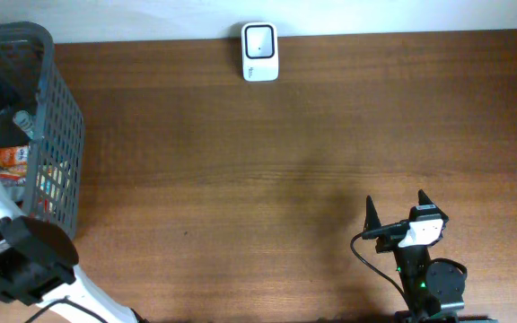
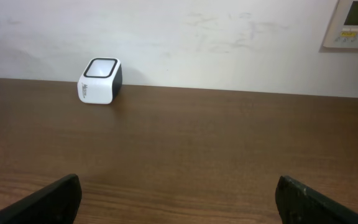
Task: Scan the item barcode
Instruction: 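Swing the left gripper over the basket and grasp the teal Listerine bottle, then lift the Listerine bottle with the left gripper and carry it toward the scanner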
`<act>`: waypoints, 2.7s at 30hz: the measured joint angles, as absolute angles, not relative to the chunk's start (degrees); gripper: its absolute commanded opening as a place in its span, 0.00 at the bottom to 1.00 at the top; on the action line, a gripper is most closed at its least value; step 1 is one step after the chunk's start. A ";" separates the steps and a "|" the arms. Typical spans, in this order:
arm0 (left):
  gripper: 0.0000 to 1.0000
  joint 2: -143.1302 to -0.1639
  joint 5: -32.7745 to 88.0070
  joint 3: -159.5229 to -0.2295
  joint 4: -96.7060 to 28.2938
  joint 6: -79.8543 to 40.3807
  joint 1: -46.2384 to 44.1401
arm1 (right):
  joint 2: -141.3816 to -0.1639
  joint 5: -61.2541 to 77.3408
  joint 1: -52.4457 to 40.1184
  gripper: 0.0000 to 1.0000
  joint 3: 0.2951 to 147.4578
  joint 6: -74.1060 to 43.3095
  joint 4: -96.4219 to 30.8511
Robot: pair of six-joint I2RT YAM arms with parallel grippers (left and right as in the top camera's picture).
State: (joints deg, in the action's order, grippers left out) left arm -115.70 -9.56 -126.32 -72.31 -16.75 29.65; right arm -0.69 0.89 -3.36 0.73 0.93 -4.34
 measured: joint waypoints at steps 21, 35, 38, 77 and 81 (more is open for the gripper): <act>0.99 -119.61 0.67 -126.43 -72.86 -8.78 30.04 | -0.69 0.86 -3.36 0.98 0.73 0.93 -4.34; 0.67 -126.02 1.28 -126.32 -73.08 -8.32 29.91 | -0.69 0.89 -3.36 0.98 0.73 0.95 -4.34; 0.70 -126.02 1.32 -126.32 -73.10 -8.34 29.85 | -0.69 0.89 -3.36 0.99 0.73 0.95 -4.34; 0.12 -126.17 1.98 -131.04 -77.84 -8.14 29.67 | -0.69 0.86 -3.36 0.98 0.73 0.93 -4.34; 0.12 -125.99 2.00 -141.14 -81.28 -8.14 29.67 | -0.69 0.89 -3.36 0.98 0.73 0.93 -4.34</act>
State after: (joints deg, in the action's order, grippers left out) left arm -125.99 2.00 -141.14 -81.28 -8.14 29.67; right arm -0.69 0.89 -3.36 0.73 0.93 -4.34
